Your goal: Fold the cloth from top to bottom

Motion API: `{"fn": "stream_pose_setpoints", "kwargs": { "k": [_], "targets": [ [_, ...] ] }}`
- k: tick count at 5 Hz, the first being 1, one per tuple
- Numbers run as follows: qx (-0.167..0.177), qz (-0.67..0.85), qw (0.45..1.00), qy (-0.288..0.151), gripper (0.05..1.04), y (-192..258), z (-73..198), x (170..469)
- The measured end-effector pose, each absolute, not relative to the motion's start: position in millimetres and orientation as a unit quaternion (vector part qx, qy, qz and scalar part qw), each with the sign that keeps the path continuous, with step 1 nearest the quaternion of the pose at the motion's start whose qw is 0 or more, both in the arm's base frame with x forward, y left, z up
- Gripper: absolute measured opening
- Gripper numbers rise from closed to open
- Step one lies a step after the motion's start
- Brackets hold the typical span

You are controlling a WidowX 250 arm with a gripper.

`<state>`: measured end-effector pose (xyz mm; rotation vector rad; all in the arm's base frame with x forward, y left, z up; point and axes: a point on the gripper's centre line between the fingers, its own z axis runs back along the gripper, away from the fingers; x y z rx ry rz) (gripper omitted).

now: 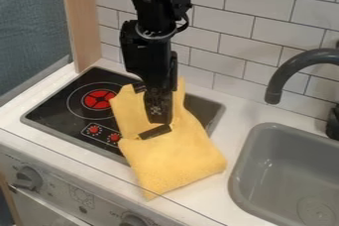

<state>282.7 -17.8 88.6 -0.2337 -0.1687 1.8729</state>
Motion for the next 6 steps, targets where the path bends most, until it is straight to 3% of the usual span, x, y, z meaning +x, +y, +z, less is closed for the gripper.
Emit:
{"fn": "stream_pose_setpoints", "kwargs": {
  "k": [1,2,4,6],
  "targets": [
    [-0.091,0.808,0.578,-0.066,0.999,-17,82,280],
    [-0.094,0.844,0.524,-0.07,0.999,-9,84,289],
    [-0.112,0.897,0.421,-0.071,0.999,22,94,324],
    [-0.097,0.936,0.332,-0.063,0.999,61,89,363]
  ]
}}
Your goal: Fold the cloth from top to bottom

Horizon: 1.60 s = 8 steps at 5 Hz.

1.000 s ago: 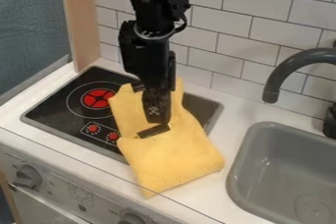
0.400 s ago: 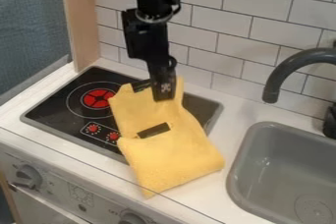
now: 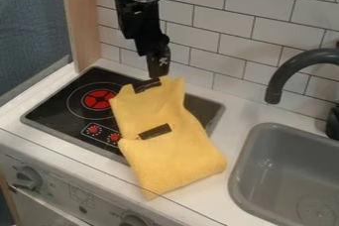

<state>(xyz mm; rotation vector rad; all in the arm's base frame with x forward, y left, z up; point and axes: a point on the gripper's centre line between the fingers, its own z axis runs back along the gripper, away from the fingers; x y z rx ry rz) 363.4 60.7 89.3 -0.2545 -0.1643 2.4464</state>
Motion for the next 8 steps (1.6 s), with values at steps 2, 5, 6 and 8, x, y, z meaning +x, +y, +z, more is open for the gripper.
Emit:
{"fn": "stream_pose_setpoints", "kwargs": {
  "k": [2,5,6,8],
  "targets": [
    [-0.072,0.955,0.281,-0.056,0.999,84,68,393],
    [-0.031,0.967,0.252,-0.03,0.999,99,23,416],
    [-0.026,0.967,0.252,-0.027,0.999,100,17,420],
    [-0.017,0.967,0.255,-0.01,0.941,97,3,422]
  ]
}}
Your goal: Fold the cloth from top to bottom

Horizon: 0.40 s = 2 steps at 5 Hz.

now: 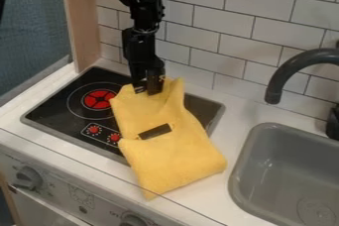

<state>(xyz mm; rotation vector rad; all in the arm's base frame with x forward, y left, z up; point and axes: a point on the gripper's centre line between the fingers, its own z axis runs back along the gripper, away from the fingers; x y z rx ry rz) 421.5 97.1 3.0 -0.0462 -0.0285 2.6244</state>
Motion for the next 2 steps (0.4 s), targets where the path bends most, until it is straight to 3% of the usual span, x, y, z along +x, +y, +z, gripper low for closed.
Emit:
{"fn": "stream_pose_setpoints", "kwargs": {
  "k": [2],
  "targets": [
    [-0.023,0.965,0.26,-0.004,0.396,95.3,-0.3,425.8]
  ]
}}
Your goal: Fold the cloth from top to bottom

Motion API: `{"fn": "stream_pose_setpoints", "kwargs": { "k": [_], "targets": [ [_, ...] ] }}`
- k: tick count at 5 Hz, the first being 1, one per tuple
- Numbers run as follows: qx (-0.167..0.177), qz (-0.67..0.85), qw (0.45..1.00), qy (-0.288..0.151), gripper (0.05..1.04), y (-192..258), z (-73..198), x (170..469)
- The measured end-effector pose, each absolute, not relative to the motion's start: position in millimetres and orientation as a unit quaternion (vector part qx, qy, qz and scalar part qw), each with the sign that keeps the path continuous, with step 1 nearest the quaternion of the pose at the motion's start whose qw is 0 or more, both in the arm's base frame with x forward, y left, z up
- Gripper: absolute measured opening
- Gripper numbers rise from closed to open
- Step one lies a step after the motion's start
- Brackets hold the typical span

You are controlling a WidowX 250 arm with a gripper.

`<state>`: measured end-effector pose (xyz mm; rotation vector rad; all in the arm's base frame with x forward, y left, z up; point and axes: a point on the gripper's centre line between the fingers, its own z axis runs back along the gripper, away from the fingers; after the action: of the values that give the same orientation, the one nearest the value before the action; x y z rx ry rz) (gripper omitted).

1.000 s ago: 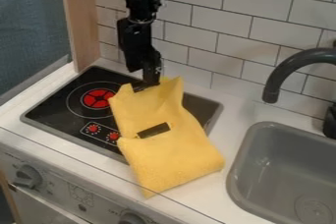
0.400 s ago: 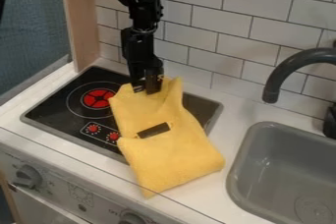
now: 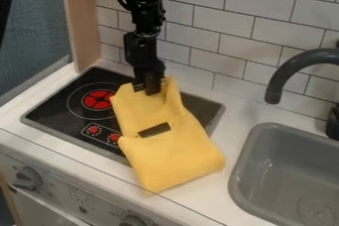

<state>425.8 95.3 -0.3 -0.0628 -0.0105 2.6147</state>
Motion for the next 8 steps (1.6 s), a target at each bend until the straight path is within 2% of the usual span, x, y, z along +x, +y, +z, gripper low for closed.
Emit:
{"fn": "stream_pose_setpoints", "kwargs": {
  "k": [1,2,3,5,6,7,8],
  "targets": [
    [-0.027,0.965,0.261,-0.002,0.206,94,-1,426],
    [-0.03,0.965,0.262,0.001,0.09,93,0,425],
    [-0.032,0.966,0.256,0.003,0.059,99,1,423],
    [-0.033,0.975,0.219,-0.016,0.056,149,13,412],
    [-0.042,0.972,0.229,-0.034,0.056,154,29,413],
    [-0.068,0.97,0.231,-0.042,0.056,152,54,416],
    [-0.076,0.969,0.232,-0.035,0.056,135,69,407]
  ]
}}
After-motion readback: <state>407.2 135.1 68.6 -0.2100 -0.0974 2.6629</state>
